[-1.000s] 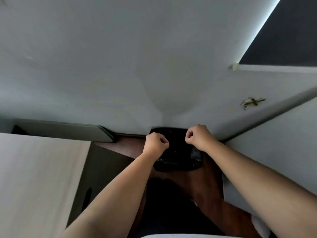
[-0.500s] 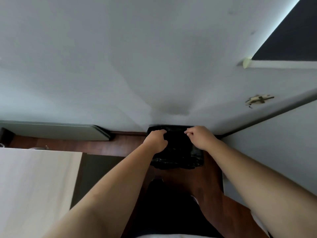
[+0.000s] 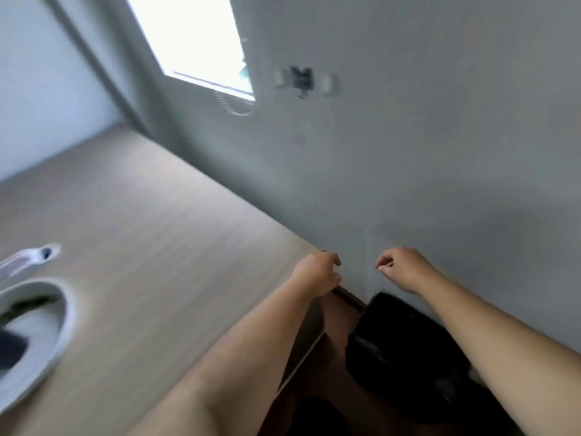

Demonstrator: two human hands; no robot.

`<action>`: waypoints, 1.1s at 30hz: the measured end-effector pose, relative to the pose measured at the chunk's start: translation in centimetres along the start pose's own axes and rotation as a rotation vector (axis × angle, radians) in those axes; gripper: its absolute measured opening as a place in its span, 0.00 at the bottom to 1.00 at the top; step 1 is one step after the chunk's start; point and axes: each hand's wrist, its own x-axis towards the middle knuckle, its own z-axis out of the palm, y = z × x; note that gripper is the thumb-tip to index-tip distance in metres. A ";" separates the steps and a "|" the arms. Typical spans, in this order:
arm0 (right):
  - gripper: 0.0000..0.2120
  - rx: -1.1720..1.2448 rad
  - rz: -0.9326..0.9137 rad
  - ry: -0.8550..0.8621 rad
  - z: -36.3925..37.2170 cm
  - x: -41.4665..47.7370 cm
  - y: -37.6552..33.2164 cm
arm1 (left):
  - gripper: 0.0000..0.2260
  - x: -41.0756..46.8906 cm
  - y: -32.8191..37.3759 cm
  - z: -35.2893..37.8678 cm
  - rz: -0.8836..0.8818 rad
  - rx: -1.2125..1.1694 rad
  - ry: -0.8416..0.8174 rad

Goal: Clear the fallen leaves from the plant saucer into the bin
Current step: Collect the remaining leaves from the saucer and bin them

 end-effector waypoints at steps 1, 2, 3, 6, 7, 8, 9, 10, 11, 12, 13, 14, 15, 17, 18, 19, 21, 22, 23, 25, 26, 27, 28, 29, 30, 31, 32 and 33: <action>0.05 -0.006 -0.058 -0.003 0.4 -0.1 -3.0 | 0.18 -1.7 -1.9 -1.2 -0.052 -0.019 0.054; 0.03 -0.013 -0.118 -0.012 1.0 -0.3 -5.8 | 0.17 -3.5 -3.9 -2.3 -0.106 -0.041 0.099; 0.05 -0.025 -0.177 -0.030 1.8 -0.6 -8.6 | 0.16 -5.5 -6.0 -3.3 -0.161 -0.068 0.144; 0.07 -0.078 -0.357 -0.084 4.3 -1.8 -16.5 | 0.15 -11.6 -12.5 -5.9 -0.325 -0.126 0.265; 0.06 -0.098 -0.414 -0.095 5.3 -2.3 -19.1 | 0.15 -13.8 -14.9 -6.5 -0.380 -0.141 0.296; 0.05 -0.114 -0.469 -0.101 6.3 -2.7 -21.6 | 0.16 -16.0 -17.1 -7.0 -0.433 -0.161 0.322; 0.04 -0.119 -0.520 -0.109 7.5 -3.2 -24.0 | 0.16 -18.2 -19.4 -7.5 -0.484 -0.172 0.350; 0.04 -0.120 -0.560 -0.117 8.5 -3.7 -26.2 | 0.16 -20.3 -21.3 -7.8 -0.532 -0.183 0.372; 0.05 -0.118 -0.602 -0.132 9.9 -4.3 -28.8 | 0.16 -22.7 -23.7 -8.0 -0.583 -0.195 0.398; 0.06 -0.118 -0.639 -0.150 11.5 -5.0 -31.1 | 0.16 -25.1 -26.0 -8.1 -0.633 -0.210 0.414; 0.06 -0.124 -0.674 -0.170 13.3 -5.7 -33.5 | 0.16 -27.3 -28.3 -8.0 -0.681 -0.231 0.430; 0.06 -0.132 -0.708 -0.186 15.0 -6.5 -35.7 | 0.15 -29.6 -30.6 -7.8 -0.726 -0.244 0.443; 0.06 -0.137 -0.735 -0.195 16.6 -7.2 -37.4 | 0.15 -31.4 -32.6 -7.6 -0.764 -0.255 0.448; 0.06 -0.139 -0.778 -0.221 20.3 -8.5 -40.6 | 0.15 -34.9 -37.1 -7.1 -0.826 -0.256 0.439; 0.06 -0.150 -0.793 -0.241 22.2 -9.1 -42.0 | 0.16 -36.3 -39.3 -6.8 -0.848 -0.252 0.428; 0.07 -0.167 -0.803 -0.262 23.9 -9.6 -43.3 | 0.16 -37.7 -41.3 -6.6 -0.860 -0.245 0.419; 0.07 -0.197 -0.844 -0.287 26.9 -10.6 -45.4 | 0.17 -39.8 -44.4 -6.2 -0.875 -0.256 0.427; 0.07 -0.214 -0.876 -0.297 28.4 -11.0 -46.5 | 0.17 -40.6 -45.7 -6.0 -0.879 -0.261 0.434; 0.07 -0.235 -0.909 -0.311 29.7 -11.4 -47.6 | 0.18 -41.2 -47.0 -5.6 -0.881 -0.266 0.435; 0.10 -0.281 -0.960 -0.344 31.6 -12.2 -49.2 | 0.19 -41.8 -48.7 -4.9 -0.863 -0.263 0.413; 0.12 -0.311 -0.978 -0.363 32.6 -12.3 -49.8 | 0.20 -41.8 -49.3 -4.7 -0.846 -0.257 0.391; 0.13 -0.347 -0.995 -0.387 33.5 -12.4 -50.2 | 0.20 -41.7 -49.8 -4.5 -0.830 -0.239 0.365; 0.15 -0.392 -1.013 -0.417 34.4 -12.3 -50.4 | 0.20 -41.6 -50.2 -4.4 -0.820 -0.215 0.331; 0.15 -0.445 -1.030 -0.445 35.0 -12.2 -50.5 | 0.20 -41.3 -50.4 -4.3 -0.814 -0.182 0.293; 0.15 -0.497 -1.044 -0.466 35.5 -12.0 -50.4 | 0.18 -41.1 -50.5 -4.2 -0.805 -0.141 0.257; 0.15 -0.542 -1.050 -0.486 35.9 -11.6 -50.4 | 0.17 -40.9 -50.6 -4.0 -0.797 -0.107 0.239; 0.14 -0.570 -1.050 -0.505 36.0 -11.1 -50.4 | 0.15 -40.6 -50.7 -3.8 -0.789 -0.086 0.245; 0.14 -0.583 -1.041 -0.526 36.0 -10.6 -50.5 | 0.14 -40.4 -50.7 -3.6 -0.782 -0.081 0.269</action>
